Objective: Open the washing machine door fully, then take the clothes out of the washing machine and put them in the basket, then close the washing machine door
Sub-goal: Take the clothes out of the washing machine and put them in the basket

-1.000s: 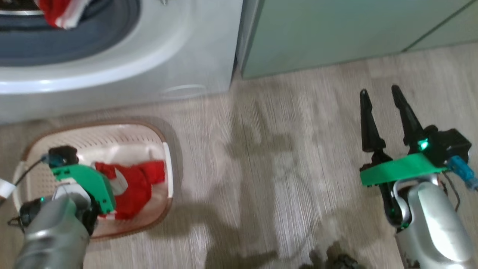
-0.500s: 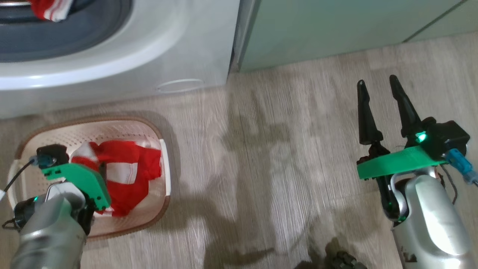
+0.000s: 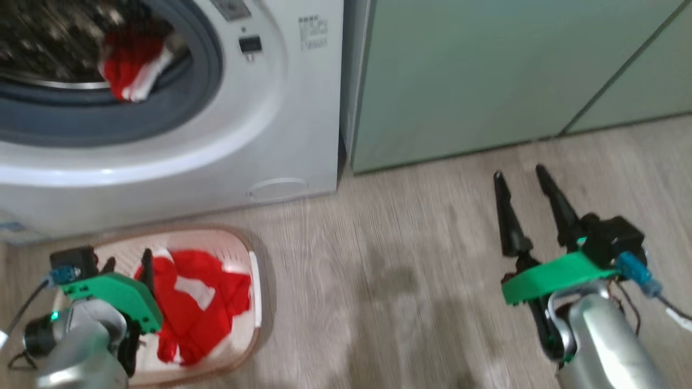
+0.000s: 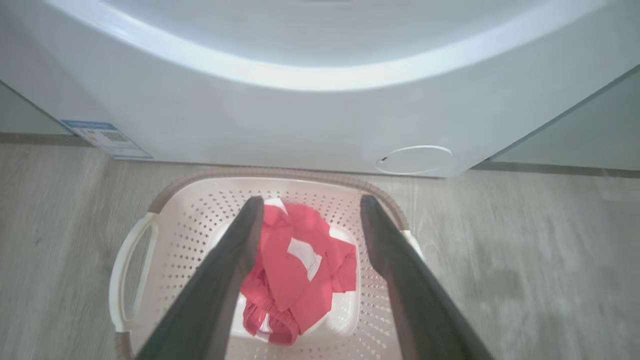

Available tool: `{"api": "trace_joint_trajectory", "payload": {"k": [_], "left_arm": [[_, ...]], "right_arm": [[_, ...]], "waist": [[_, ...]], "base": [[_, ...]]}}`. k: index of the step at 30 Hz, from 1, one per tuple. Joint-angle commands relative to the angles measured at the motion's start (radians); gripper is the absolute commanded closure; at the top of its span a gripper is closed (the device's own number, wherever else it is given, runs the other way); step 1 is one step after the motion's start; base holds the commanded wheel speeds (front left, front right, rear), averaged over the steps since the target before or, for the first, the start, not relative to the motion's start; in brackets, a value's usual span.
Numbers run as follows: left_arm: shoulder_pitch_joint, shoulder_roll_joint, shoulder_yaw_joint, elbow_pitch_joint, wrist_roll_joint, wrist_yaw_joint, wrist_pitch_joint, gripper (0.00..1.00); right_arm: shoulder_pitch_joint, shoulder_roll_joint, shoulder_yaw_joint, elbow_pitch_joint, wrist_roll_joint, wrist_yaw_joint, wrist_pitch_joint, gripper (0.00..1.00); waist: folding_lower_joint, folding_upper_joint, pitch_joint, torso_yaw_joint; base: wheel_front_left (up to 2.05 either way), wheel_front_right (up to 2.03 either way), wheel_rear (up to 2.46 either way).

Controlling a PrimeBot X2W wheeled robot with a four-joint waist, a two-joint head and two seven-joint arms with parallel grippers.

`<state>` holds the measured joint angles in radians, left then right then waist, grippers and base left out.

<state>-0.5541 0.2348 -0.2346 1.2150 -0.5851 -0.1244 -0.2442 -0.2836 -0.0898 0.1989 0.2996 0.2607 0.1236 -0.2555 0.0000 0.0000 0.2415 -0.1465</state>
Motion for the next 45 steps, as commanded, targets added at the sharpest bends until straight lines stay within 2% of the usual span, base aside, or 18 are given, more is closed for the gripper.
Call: {"api": "trace_joint_trajectory", "payload": {"k": [1, 4, 8, 13, 18, 24, 30, 36, 40, 45], "left_arm": [[0.009, 0.041, 0.016, -0.038, -0.016, -0.006, -0.014, 0.0], [0.045, 0.065, 0.013, -0.158, -0.03, -0.006, -0.017, 0.0], [0.113, 0.103, 0.071, -0.35, -0.008, -0.006, -0.017, 0.0], [0.2, 0.106, 0.154, -0.478, 0.027, -0.006, -0.017, 0.0], [0.344, 0.07, 0.275, -0.631, 0.084, -0.006, -0.017, 0.0], [0.473, 0.013, 0.35, -0.757, 0.139, -0.006, -0.017, 0.0], [0.54, -0.022, 0.392, -0.829, 0.176, -0.006, -0.018, 0.0], [0.551, -0.035, 0.391, -0.839, 0.189, -0.006, -0.018, 0.0], [0.518, -0.025, 0.365, -0.806, 0.187, -0.006, -0.014, 0.0], [0.41, -0.001, 0.319, -0.751, 0.157, -0.006, 0.056, 0.0]], "right_arm": [[0.016, -0.001, 0.028, -0.023, 0.01, 0.007, -0.006, 0.0], [0.043, -0.002, 0.039, -0.015, 0.016, 0.007, -0.006, 0.0], [0.07, -0.002, 0.05, -0.013, 0.02, 0.007, -0.006, 0.0], [0.092, 0.0, 0.062, -0.009, 0.025, 0.007, -0.006, 0.0], [0.119, 0.003, 0.067, -0.008, 0.028, 0.007, -0.006, 0.0], [0.149, 0.007, 0.061, -0.008, 0.027, 0.007, -0.006, 0.0], [0.157, 0.011, 0.055, -0.006, 0.028, 0.007, -0.006, 0.0], [0.155, 0.014, 0.054, -0.003, 0.026, 0.007, -0.006, 0.0], [0.15, 0.016, 0.053, -0.002, 0.026, 0.007, -0.006, 0.0], [0.143, 0.019, 0.061, 0.0, 0.026, 0.007, -0.006, 0.0]], "waist": [[0.0, 0.0, -0.073, -0.001], [0.0, 0.0, -0.121, 0.002], [0.0, 0.0, -0.158, 0.008], [0.0, 0.0, -0.191, 0.003], [0.0, 0.0, -0.227, -0.005], [0.0, 0.0, -0.255, 0.001], [0.0, 0.0, -0.265, 0.02], [0.0, 0.0, -0.263, 0.033], [0.0, 0.0, -0.255, 0.035], [0.0, 0.0, -0.23, 0.028]], "base": [[0.0, 0.0, 0.0], [0.0, 0.0, 0.0], [0.0, 0.0, 0.0], [0.0, 0.0, 0.0], [0.0, 0.0, 0.0], [0.0, 0.0, 0.0], [0.0, 0.0, 0.0], [0.0, 0.0, 0.0], [0.0, 0.0, 0.0], [0.0, 0.0, 0.0]]}}
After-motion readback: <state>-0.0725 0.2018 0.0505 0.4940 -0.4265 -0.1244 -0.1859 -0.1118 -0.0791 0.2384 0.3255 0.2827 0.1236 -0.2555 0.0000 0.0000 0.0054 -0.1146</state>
